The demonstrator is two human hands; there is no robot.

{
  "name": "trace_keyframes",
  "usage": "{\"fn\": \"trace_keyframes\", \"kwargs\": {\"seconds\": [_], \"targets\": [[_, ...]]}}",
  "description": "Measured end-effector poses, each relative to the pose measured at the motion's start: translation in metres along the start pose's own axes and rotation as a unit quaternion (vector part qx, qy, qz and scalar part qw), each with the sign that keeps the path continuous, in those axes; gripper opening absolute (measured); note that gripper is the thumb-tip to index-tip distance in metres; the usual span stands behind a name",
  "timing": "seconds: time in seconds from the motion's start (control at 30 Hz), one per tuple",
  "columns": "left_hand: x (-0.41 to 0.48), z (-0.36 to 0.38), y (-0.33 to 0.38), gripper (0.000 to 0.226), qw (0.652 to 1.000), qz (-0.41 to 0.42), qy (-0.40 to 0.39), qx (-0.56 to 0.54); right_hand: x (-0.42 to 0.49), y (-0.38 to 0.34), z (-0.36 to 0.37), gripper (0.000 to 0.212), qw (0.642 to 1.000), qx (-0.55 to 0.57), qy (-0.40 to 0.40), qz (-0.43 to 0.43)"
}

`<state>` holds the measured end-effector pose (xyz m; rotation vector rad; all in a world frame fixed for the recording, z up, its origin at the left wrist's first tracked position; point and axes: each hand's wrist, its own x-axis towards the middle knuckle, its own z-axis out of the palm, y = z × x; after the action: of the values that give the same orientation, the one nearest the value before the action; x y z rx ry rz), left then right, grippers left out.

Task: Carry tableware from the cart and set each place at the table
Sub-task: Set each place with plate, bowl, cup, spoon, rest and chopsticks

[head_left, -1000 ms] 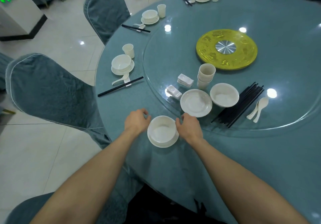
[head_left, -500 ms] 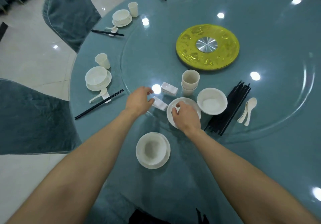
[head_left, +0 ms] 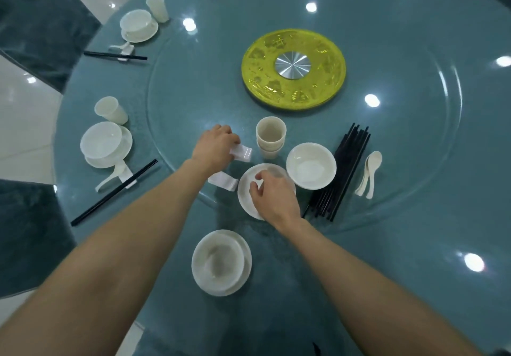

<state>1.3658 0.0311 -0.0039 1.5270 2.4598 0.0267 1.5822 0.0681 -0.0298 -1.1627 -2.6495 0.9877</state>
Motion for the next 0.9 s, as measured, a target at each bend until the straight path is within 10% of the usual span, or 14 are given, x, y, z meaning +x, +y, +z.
{"fn": "trace_keyframes", "kwargs": {"seconds": [0.9], "targets": [[-0.161, -0.009, 0.076, 0.049, 0.997, 0.016, -0.001, -0.075, -0.079, 0.009, -0.027, 0.037, 0.987, -0.064, -0.014, -0.145]]}}
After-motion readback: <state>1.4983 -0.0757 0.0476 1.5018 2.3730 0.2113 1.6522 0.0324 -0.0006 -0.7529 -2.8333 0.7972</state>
